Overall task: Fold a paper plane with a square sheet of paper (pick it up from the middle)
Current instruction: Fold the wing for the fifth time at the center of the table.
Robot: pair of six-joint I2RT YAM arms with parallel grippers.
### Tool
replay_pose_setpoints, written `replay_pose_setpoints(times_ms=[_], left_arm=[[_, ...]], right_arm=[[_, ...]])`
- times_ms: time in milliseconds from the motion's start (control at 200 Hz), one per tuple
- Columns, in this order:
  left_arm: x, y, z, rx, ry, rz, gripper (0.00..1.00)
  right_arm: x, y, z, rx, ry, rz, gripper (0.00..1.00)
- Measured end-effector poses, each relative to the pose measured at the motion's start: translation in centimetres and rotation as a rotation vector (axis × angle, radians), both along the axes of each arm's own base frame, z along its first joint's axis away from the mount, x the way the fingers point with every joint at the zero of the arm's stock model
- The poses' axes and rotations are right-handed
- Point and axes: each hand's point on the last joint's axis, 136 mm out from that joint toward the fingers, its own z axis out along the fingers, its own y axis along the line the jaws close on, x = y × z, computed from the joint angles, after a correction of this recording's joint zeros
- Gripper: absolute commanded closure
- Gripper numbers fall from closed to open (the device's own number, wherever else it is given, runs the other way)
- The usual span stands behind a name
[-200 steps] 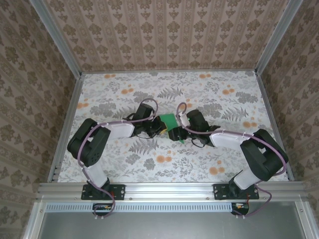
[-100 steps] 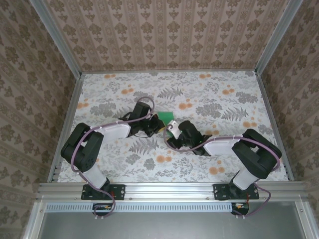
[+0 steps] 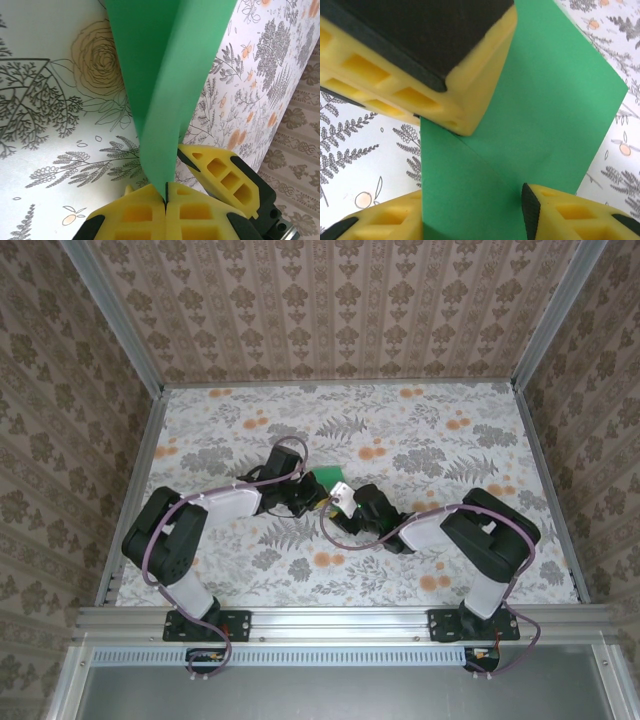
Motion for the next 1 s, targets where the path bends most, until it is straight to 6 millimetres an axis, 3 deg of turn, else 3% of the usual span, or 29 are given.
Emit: replay_pose_setpoints(times_ms=[215, 400, 735, 860, 1000], left_arm=[[0.4, 0.8, -0.2, 0.011, 0.011, 0.021, 0.88], [0.5, 1.3, 0.2, 0.020, 0.017, 0.021, 0.78], [2.0, 4.3, 3.0, 0.023, -0.062, 0.055, 0.46], [2.0, 4.6, 4.1, 0.004, -0.119, 0.054, 0.42], [1.3, 4.7, 3.2, 0.000, -0.127, 0.048, 0.44]], right_arm=[[0.7, 0.6, 0.6, 0.013, -0.029, 0.008, 0.76], [0.5, 0.9, 0.6, 0.034, -0.012, 0.015, 0.80], [0.4, 0.9, 0.5, 0.125, 0.075, 0.016, 0.80], [0.1, 1.1, 0.5, 0.177, 0.129, 0.019, 0.79], [-0.2, 1.4, 0.5, 0.234, 0.205, 0.019, 0.76]])
